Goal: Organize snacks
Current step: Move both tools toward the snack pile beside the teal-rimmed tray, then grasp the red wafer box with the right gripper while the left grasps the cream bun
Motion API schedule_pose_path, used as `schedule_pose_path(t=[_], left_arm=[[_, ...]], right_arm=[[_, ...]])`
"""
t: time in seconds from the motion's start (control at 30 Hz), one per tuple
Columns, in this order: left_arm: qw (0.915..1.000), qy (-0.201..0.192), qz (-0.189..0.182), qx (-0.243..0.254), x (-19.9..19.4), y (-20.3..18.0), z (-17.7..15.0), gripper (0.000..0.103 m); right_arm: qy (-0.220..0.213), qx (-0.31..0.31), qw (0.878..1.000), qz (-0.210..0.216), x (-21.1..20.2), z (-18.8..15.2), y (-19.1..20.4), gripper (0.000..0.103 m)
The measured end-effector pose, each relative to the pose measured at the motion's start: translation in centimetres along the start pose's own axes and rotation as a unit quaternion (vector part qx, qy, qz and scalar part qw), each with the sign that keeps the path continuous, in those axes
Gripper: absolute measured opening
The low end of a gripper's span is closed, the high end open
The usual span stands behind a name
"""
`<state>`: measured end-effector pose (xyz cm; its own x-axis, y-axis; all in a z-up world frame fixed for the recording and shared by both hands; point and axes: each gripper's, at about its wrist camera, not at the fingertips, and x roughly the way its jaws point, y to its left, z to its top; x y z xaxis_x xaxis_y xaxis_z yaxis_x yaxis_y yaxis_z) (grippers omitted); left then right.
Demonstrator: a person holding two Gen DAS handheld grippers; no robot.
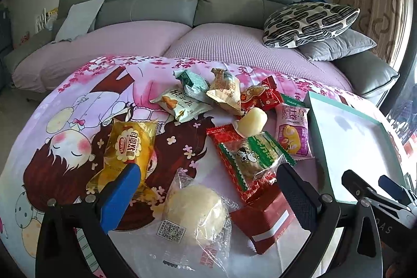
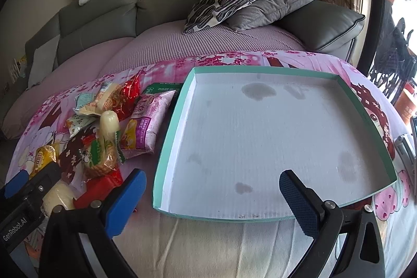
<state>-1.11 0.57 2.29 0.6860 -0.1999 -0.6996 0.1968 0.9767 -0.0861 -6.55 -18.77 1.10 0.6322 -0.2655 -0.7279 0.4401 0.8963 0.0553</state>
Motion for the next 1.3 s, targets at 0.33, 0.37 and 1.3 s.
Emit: schedule_pose_path(t=[0.33, 0.37, 1.3], left_arm=[[1.0, -0.002, 0.0, -0.008, 0.0, 0.4, 0.1, 0.103], [1.0, -0.003, 0.0, -0.006, -0.1, 0.3, 0.1, 0.103], [0.9949, 0.062, 0.027, -0.075, -0.6, 5.2, 0.0, 0.103]], right_arm=[[0.008, 0.002, 1.0, 0.016, 0.2, -0.1, 0.1, 0.103], [0.007, 0.002, 1.0, 0.018, 0.1, -0.1, 0.1, 0.103], [-0.018, -0.084, 0.99, 0.115, -2.1, -0.5, 5.3, 0.103]])
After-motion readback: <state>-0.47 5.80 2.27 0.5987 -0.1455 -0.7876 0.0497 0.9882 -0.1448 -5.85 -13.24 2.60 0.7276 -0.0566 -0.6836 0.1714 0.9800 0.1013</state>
